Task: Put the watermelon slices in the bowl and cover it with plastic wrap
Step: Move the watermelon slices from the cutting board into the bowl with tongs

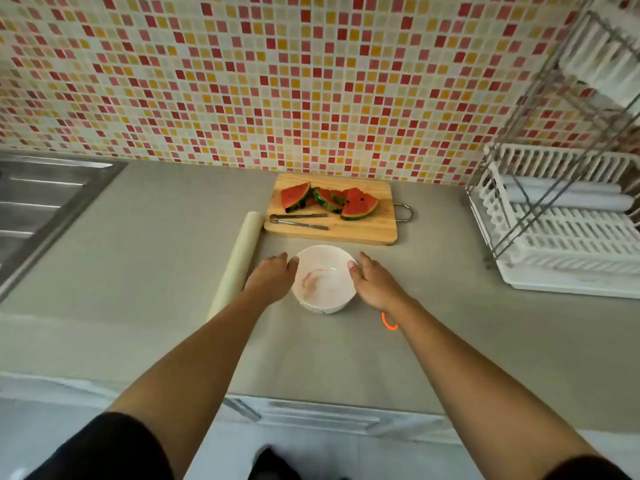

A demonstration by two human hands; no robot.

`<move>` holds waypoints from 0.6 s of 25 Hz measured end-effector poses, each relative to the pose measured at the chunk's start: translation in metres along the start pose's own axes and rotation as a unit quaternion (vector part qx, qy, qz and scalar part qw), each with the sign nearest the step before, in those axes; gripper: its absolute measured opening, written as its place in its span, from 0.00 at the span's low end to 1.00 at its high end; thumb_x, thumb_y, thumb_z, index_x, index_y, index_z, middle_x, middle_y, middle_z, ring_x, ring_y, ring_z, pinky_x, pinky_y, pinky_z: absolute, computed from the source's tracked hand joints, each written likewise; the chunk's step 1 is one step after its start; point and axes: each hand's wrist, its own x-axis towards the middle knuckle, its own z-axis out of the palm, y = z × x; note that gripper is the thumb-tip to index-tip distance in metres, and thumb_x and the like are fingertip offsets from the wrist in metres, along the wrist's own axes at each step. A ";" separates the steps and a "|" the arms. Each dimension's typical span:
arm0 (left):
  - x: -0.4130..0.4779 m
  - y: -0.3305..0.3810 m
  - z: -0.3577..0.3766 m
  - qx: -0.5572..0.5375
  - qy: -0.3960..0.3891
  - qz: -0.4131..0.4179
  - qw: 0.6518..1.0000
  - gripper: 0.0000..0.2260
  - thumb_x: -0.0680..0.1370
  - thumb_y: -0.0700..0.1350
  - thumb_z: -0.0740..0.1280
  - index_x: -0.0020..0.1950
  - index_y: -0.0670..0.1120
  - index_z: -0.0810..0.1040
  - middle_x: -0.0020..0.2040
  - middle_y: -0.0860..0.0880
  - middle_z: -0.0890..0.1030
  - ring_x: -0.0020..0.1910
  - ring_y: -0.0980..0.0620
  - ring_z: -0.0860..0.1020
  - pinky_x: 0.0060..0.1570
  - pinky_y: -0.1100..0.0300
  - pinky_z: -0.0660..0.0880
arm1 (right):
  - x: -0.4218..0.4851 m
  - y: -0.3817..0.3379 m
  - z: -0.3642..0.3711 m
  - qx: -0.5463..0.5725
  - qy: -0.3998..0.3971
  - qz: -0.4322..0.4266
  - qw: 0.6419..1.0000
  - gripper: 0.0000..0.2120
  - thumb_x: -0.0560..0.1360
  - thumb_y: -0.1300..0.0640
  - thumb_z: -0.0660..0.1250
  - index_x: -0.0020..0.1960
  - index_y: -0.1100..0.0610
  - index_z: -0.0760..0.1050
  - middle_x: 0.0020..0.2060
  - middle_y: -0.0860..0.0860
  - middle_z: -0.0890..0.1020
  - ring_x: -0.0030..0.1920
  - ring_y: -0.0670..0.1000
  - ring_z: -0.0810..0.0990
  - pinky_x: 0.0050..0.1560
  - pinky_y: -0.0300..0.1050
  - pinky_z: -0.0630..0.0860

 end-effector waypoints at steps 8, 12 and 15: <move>0.009 -0.014 0.031 -0.057 0.032 0.000 0.998 0.12 0.82 0.41 0.53 0.56 0.36 0.72 0.49 0.33 0.81 0.49 0.33 0.78 0.46 0.49 0.74 | 0.014 0.004 0.042 0.083 0.149 0.063 0.983 0.17 0.82 0.54 0.49 0.63 0.59 0.70 0.56 0.61 0.80 0.58 0.62 0.76 0.48 0.45 0.67; 0.010 -0.021 0.039 -0.093 0.076 0.051 0.991 0.11 0.81 0.38 0.54 0.49 0.33 0.73 0.41 0.32 0.82 0.42 0.32 0.78 0.39 0.48 0.69 | 0.017 0.006 0.054 0.100 0.189 0.087 0.973 0.16 0.82 0.54 0.49 0.59 0.60 0.71 0.50 0.60 0.81 0.52 0.61 0.78 0.43 0.44 0.65; 0.012 -0.023 0.040 -0.098 0.098 0.070 0.988 0.11 0.81 0.37 0.55 0.48 0.32 0.74 0.40 0.32 0.81 0.39 0.33 0.78 0.37 0.49 0.69 | 0.018 0.007 0.054 0.096 0.209 0.092 0.969 0.16 0.81 0.54 0.50 0.58 0.60 0.73 0.49 0.59 0.82 0.51 0.60 0.78 0.42 0.43 0.64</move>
